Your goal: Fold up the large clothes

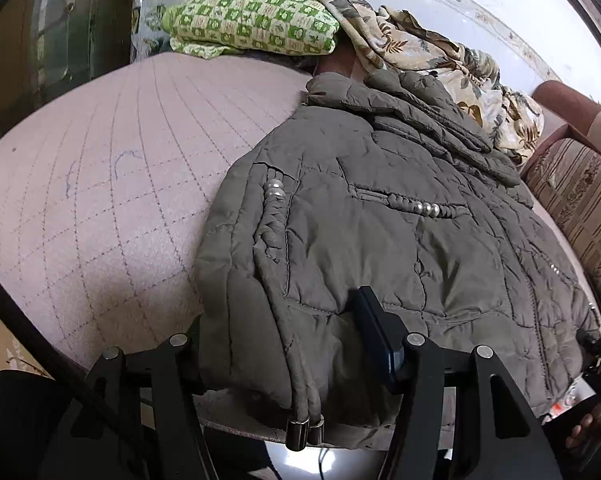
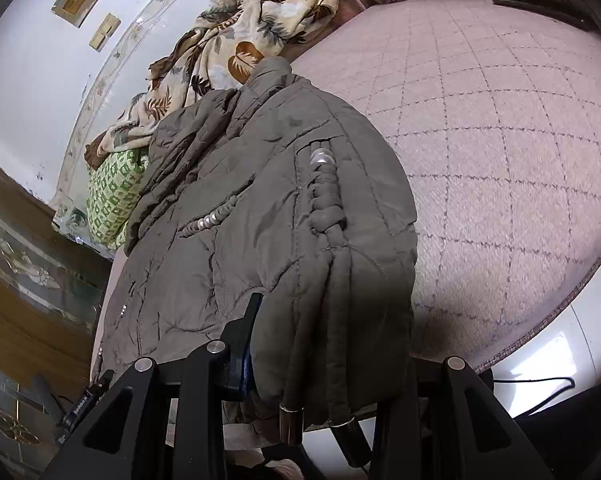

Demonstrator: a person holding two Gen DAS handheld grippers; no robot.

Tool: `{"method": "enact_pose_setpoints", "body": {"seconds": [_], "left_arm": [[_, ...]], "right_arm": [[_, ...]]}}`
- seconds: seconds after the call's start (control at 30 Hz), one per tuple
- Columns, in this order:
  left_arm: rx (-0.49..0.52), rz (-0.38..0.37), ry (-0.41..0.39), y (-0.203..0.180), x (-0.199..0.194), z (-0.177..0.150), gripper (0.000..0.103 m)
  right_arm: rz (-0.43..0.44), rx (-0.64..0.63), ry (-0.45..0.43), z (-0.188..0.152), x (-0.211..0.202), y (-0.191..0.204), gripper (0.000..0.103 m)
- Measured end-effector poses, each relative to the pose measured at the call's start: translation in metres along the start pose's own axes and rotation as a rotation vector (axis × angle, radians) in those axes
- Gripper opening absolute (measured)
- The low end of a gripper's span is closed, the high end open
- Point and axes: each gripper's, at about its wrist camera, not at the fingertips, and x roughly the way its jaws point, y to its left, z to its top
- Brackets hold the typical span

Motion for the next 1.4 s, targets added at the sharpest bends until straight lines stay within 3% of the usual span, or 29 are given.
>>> {"method": "enact_pose_setpoints", "body": {"seconds": [0.17, 0.37, 0.5, 0.6, 0.77, 1.13, 1.27, 1.33, 1.4], "left_arm": [[0.055, 0.059, -0.005, -0.01, 0.004, 0.002, 0.058], [0.135, 0.1, -0.067, -0.023, -0.003, 0.003, 0.023], [0.156, 0.109, -0.091, -0.027, -0.008, 0.004, 0.02], [0.194, 0.124, -0.127, -0.034, -0.015, 0.006, 0.019], [0.248, 0.139, -0.186, -0.042, -0.028, 0.009, 0.019], [0.264, 0.133, -0.224, -0.046, -0.037, 0.011, 0.019], [0.256, 0.13, -0.181, -0.044, -0.028, 0.012, 0.02], [0.256, 0.138, -0.164, -0.045, -0.023, 0.012, 0.024], [0.248, 0.141, -0.146, -0.045, -0.017, 0.012, 0.036]], "right_arm": [[-0.011, -0.006, -0.012, 0.0, 0.001, 0.002, 0.038], [-0.011, 0.009, 0.013, 0.004, 0.004, 0.001, 0.039], [-0.053, -0.103, -0.03, 0.002, -0.002, 0.019, 0.026], [-0.069, -0.193, -0.086, 0.002, -0.013, 0.036, 0.023], [-0.04, -0.232, -0.133, 0.005, -0.026, 0.044, 0.022], [-0.029, -0.33, -0.202, 0.005, -0.05, 0.063, 0.019], [-0.004, -0.26, -0.168, 0.011, -0.042, 0.054, 0.022], [0.019, -0.208, -0.14, 0.016, -0.036, 0.046, 0.029], [0.031, -0.178, -0.122, 0.02, -0.029, 0.042, 0.03]]}}
